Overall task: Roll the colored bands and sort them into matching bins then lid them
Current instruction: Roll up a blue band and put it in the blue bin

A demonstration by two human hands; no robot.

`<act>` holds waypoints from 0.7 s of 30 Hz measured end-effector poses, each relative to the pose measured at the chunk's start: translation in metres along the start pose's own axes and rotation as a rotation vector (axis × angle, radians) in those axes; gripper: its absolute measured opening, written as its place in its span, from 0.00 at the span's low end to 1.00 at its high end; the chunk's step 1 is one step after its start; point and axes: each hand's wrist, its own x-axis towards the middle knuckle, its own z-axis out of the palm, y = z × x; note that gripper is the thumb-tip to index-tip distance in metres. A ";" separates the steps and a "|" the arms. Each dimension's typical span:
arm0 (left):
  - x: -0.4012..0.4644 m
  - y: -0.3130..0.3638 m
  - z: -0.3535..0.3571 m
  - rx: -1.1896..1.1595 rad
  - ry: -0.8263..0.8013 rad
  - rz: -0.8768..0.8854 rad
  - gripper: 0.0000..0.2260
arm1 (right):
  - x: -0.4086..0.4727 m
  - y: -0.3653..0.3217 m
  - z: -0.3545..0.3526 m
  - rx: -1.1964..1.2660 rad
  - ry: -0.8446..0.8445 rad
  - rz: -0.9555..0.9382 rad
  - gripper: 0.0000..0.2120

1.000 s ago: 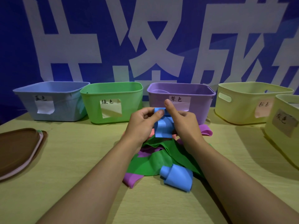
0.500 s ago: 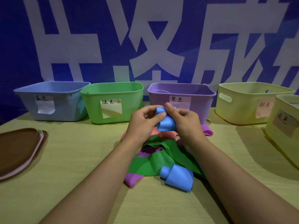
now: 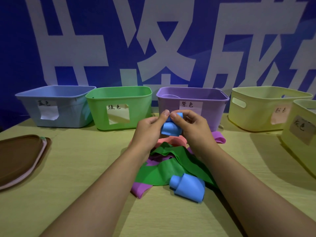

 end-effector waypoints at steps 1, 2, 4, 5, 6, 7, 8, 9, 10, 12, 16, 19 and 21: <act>0.001 0.000 0.000 -0.011 0.001 0.002 0.17 | 0.000 0.001 0.000 0.009 -0.006 0.009 0.06; 0.000 0.001 0.000 -0.019 0.001 0.008 0.15 | 0.000 0.001 0.000 0.012 -0.010 0.020 0.06; 0.001 0.001 0.000 -0.031 -0.004 0.021 0.14 | -0.002 0.000 0.001 0.005 -0.029 0.056 0.12; 0.001 0.001 0.000 -0.039 -0.010 0.024 0.13 | -0.002 -0.002 0.002 -0.008 -0.040 0.079 0.16; 0.001 0.001 0.000 -0.046 -0.017 0.025 0.12 | -0.003 -0.003 0.002 -0.034 -0.039 0.096 0.20; 0.000 0.001 0.001 -0.048 -0.026 0.027 0.10 | -0.004 -0.005 0.001 -0.070 -0.019 0.109 0.23; -0.001 0.002 0.001 -0.043 -0.038 0.029 0.09 | -0.005 -0.006 0.000 -0.116 0.015 0.115 0.25; -0.001 0.002 0.002 -0.037 -0.049 0.035 0.08 | -0.006 -0.008 -0.001 -0.153 0.050 0.123 0.26; -0.002 0.003 0.002 -0.032 -0.057 0.041 0.08 | -0.006 -0.008 -0.001 -0.170 0.073 0.130 0.26; -0.002 0.003 0.003 -0.021 -0.061 0.055 0.09 | -0.007 -0.009 0.000 -0.164 0.085 0.142 0.26; -0.002 0.002 0.003 -0.012 -0.071 0.050 0.09 | -0.008 -0.010 0.001 -0.139 0.085 0.128 0.25; -0.002 0.003 0.001 -0.027 -0.068 0.017 0.07 | -0.008 -0.010 0.001 -0.121 0.083 0.134 0.23; -0.003 0.004 0.000 -0.041 -0.067 -0.007 0.05 | -0.008 -0.009 0.001 -0.129 0.082 0.136 0.24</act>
